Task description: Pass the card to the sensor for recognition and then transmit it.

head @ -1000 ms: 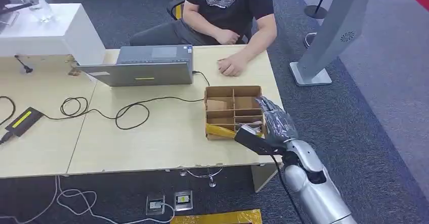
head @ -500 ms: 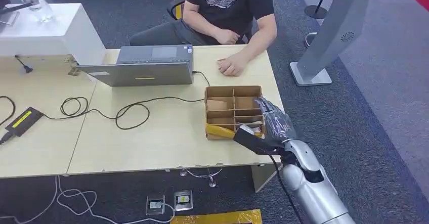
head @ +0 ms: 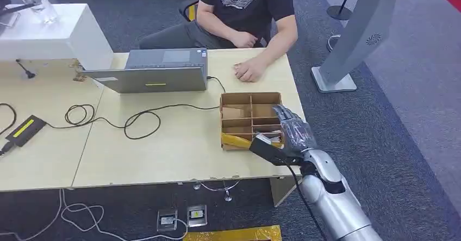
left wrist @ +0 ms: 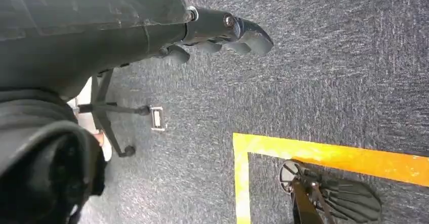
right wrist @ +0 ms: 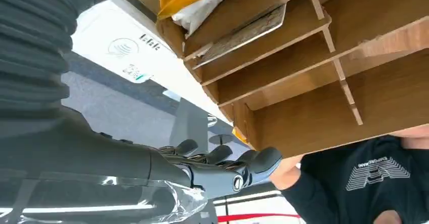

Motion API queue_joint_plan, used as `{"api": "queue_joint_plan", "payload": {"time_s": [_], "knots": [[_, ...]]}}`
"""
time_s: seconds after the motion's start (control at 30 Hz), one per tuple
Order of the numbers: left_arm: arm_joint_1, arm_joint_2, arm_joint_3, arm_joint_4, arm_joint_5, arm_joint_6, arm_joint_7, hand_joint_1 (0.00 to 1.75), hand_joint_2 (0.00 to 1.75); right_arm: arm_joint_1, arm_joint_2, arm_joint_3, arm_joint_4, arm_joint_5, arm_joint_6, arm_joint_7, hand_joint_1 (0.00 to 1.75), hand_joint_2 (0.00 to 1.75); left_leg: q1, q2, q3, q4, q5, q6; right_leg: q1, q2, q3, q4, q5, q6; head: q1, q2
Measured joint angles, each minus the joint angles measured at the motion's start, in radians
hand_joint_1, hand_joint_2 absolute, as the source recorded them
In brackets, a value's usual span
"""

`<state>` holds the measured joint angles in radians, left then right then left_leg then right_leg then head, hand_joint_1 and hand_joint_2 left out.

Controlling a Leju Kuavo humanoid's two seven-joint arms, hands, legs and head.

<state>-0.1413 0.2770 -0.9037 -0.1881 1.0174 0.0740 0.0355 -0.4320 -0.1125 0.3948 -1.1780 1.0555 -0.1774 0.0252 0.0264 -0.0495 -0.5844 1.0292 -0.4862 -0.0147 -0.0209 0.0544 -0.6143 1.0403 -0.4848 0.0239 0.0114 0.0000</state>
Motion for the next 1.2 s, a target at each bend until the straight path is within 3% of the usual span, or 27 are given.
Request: {"api": "queue_joint_plan", "payload": {"time_s": [0.37, 1.2], "knots": [[-0.001, 0.002, -0.007, 0.000, 0.004, 0.000, 0.000, 0.00, 0.00, -0.053, 0.024, 0.009, 0.082, 0.005, -0.032, -0.036, 0.00, 1.75, 0.000, 0.000, 0.000, 0.000, 0.000, 0.000, 0.000, 0.000, 0.000, 0.000, 0.000, 0.000, 0.000, 0.000], [-0.001, 0.010, -0.007, 0.000, 0.042, 0.001, 0.000, 0.00, 0.00, -0.070, 0.032, 0.024, 0.150, -0.001, -0.019, -0.035, 0.00, 1.75, 0.000, 0.000, 0.000, 0.000, 0.000, 0.000, 0.000, 0.000, 0.000, 0.000, 0.000, 0.000, 0.000, 0.000]]}}
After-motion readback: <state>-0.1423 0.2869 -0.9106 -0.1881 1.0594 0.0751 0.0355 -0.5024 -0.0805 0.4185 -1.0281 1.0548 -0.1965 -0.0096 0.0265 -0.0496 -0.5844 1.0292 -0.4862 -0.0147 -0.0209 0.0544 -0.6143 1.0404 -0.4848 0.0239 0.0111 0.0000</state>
